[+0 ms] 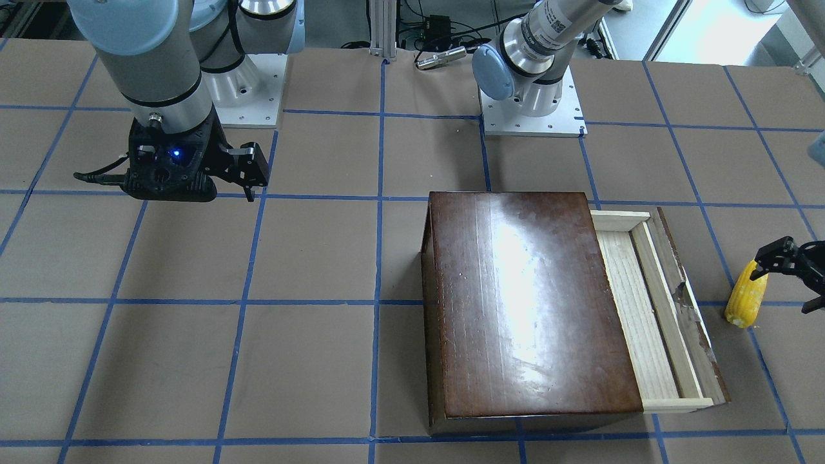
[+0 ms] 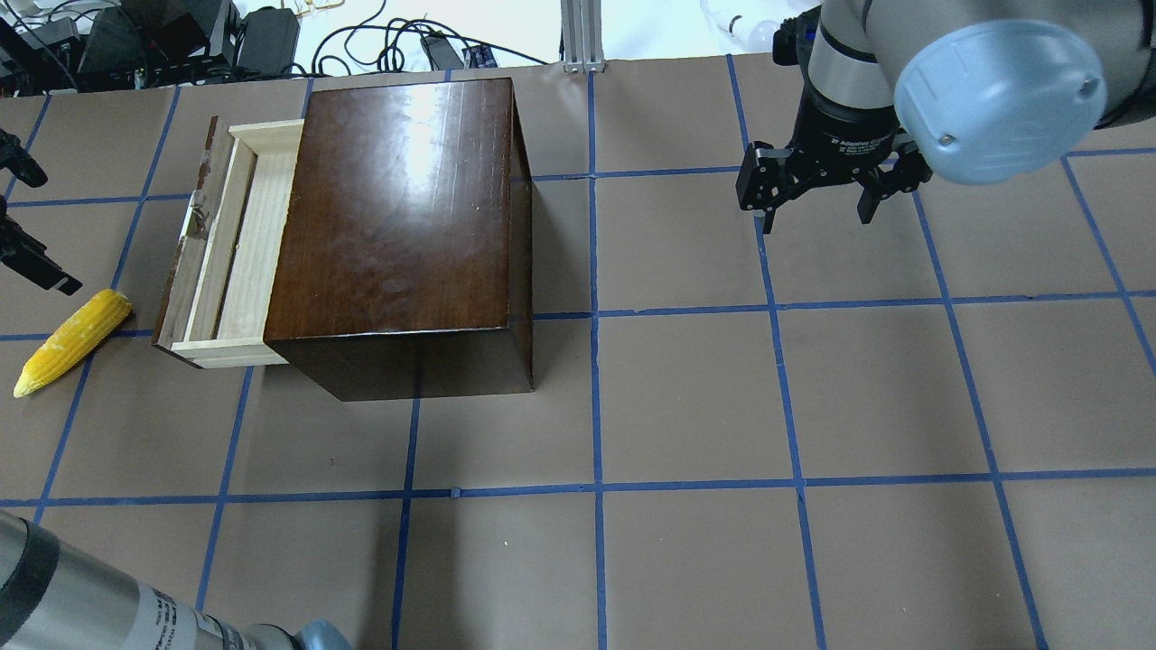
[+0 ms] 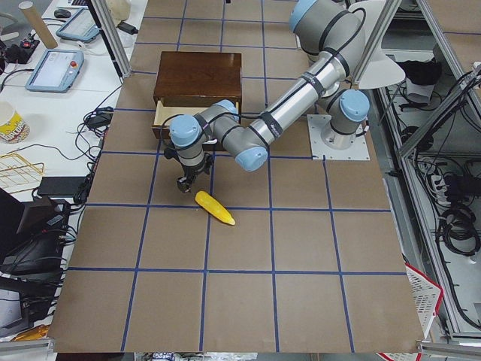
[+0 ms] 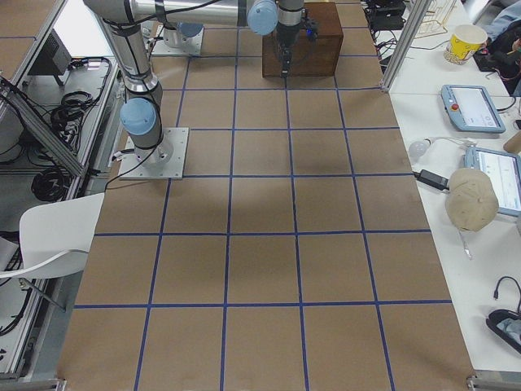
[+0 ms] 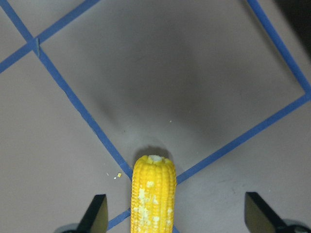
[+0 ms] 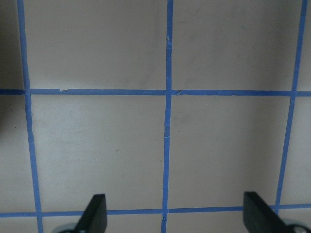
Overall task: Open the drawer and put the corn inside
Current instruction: 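Release the handle and move the left gripper over the yellow corn, then grasp the yellow corn cob with the left gripper and lift it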
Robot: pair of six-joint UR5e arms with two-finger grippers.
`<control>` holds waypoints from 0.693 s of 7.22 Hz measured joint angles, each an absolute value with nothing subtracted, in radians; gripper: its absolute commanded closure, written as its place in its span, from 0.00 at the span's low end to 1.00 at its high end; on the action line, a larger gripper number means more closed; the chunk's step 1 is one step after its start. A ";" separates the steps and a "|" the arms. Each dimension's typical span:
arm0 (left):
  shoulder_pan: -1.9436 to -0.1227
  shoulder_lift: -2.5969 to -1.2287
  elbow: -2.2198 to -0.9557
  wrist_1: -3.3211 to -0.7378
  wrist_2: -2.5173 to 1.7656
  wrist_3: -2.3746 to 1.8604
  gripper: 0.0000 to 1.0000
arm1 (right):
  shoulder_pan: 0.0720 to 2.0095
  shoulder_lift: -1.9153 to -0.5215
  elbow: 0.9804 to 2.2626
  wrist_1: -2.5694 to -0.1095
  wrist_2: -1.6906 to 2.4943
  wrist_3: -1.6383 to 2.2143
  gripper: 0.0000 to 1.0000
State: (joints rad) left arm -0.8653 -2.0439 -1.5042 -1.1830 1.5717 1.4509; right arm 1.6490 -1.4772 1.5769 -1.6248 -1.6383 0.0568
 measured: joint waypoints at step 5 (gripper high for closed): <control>-0.812 -2.148 -1.525 -1.051 1.577 1.658 0.00 | 1.649 -1.477 1.577 -1.625 -1.638 0.057 0.00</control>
